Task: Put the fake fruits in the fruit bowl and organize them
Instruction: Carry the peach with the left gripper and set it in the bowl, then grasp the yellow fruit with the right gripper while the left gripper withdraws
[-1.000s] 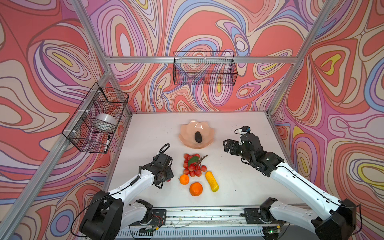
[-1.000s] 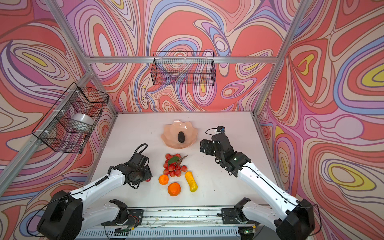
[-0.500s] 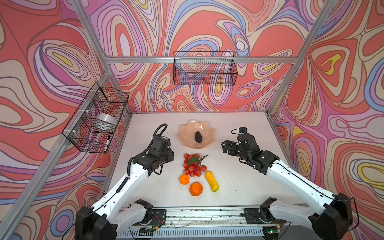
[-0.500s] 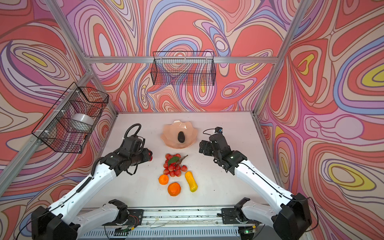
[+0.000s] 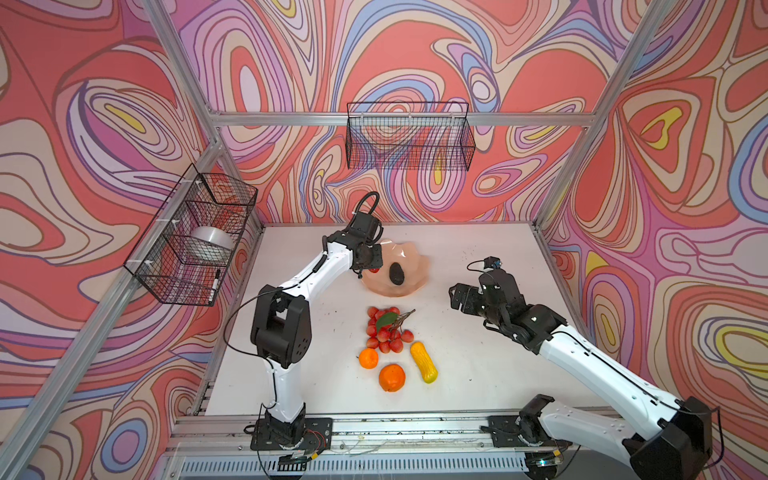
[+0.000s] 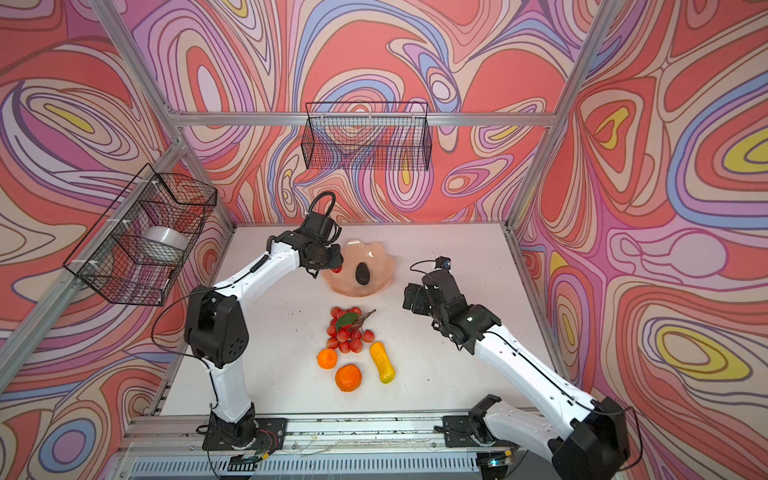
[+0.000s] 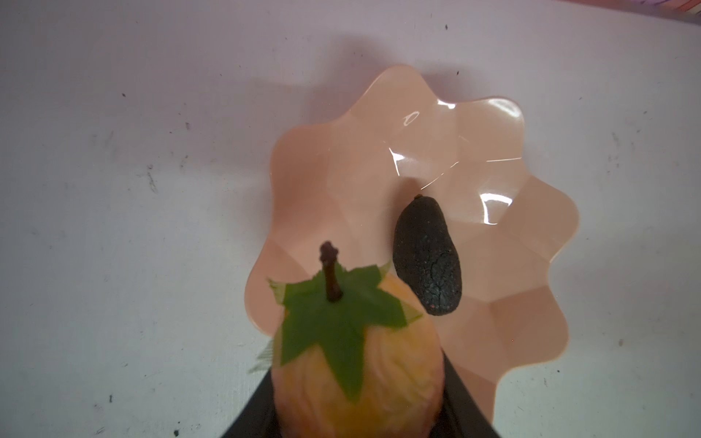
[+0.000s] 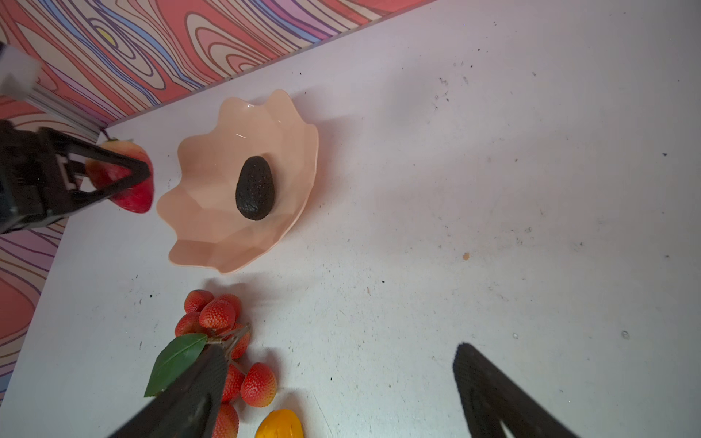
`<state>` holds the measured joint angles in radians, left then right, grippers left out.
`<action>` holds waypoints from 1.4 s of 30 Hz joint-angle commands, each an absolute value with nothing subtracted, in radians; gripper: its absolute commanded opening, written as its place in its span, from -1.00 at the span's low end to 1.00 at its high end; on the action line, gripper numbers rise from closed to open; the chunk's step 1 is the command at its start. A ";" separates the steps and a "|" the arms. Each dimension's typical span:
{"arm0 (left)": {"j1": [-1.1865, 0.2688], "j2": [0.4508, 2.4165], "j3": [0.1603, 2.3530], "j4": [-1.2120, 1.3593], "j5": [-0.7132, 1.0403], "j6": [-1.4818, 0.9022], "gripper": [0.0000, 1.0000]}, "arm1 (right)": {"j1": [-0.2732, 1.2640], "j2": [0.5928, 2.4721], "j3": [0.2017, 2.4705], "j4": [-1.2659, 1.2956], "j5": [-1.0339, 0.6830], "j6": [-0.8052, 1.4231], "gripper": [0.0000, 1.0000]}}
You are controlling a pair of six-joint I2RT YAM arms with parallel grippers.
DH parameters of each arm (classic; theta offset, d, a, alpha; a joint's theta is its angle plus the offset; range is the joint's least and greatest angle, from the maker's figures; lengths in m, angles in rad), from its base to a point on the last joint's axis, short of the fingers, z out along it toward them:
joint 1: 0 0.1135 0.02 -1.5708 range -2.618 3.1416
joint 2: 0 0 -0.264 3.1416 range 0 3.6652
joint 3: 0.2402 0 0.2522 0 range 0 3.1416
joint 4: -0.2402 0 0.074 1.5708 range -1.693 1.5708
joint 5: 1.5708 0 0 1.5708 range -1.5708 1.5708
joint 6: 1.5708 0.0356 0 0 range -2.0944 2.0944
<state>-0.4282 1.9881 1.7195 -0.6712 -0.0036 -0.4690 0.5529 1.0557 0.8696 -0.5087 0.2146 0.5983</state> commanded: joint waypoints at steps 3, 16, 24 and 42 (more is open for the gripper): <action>-0.450 2.098 1.839 -0.771 -0.011 -0.459 -0.29 | 0.552 1.017 0.816 -0.551 0.234 0.617 0.96; -0.460 2.289 1.974 -0.843 -0.033 -0.510 0.19 | 0.552 1.035 0.819 -0.575 0.238 0.583 0.95; -0.461 2.184 1.909 -0.770 0.013 -0.547 0.64 | 0.554 1.068 0.836 -0.626 0.122 0.533 0.87; -0.456 1.215 1.135 -0.365 -0.145 -0.445 0.84 | 0.969 1.317 0.793 -0.537 0.122 0.722 0.77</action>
<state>-0.4583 1.3163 1.2957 -0.4316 -0.0807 -0.4553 0.9134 1.2694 0.8021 -0.5793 0.0704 0.6434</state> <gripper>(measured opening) 0.908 0.886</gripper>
